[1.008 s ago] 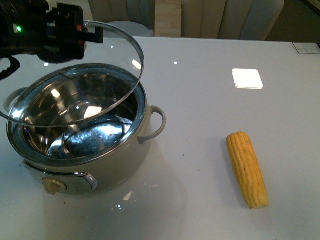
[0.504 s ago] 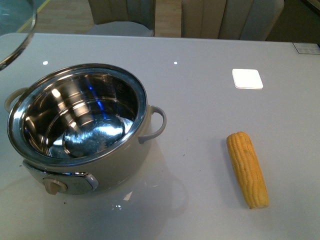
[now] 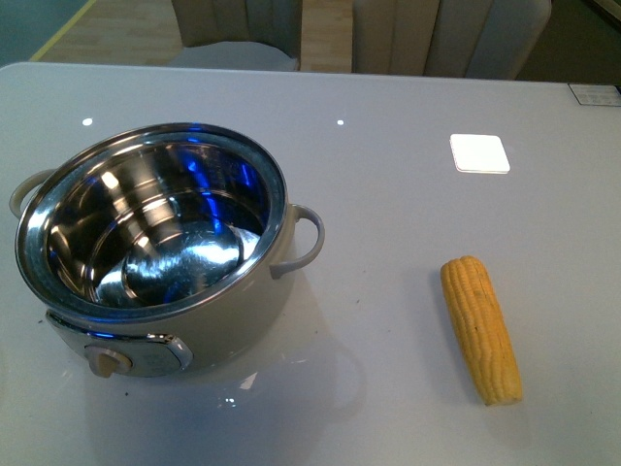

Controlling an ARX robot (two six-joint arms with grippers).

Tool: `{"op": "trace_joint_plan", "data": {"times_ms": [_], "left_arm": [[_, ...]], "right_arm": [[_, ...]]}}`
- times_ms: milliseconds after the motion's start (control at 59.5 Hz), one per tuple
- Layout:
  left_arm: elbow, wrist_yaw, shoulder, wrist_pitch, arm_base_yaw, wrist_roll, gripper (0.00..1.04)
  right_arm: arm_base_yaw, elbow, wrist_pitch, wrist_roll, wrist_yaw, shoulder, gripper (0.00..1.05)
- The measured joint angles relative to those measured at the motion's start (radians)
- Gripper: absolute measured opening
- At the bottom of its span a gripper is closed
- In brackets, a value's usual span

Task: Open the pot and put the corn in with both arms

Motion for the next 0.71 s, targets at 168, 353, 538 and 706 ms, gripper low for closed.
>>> {"op": "trace_joint_plan", "data": {"times_ms": [168, 353, 538, 706], "left_arm": [[0.056, 0.063, 0.169, 0.053, 0.030, 0.011, 0.41], [0.118, 0.112, 0.285, 0.103, 0.035, 0.033, 0.41], [0.171, 0.160, 0.378, 0.131, 0.035, 0.064, 0.41], [0.220, 0.166, 0.454, 0.130, 0.035, 0.079, 0.41]], "right_arm": [[0.000, 0.000, 0.000, 0.000, 0.000, 0.000, 0.96], [0.000, 0.000, 0.000, 0.000, 0.000, 0.000, 0.96], [0.000, 0.000, 0.000, 0.000, 0.000, 0.000, 0.96], [0.000, 0.000, 0.000, 0.000, 0.000, 0.000, 0.96]]}}
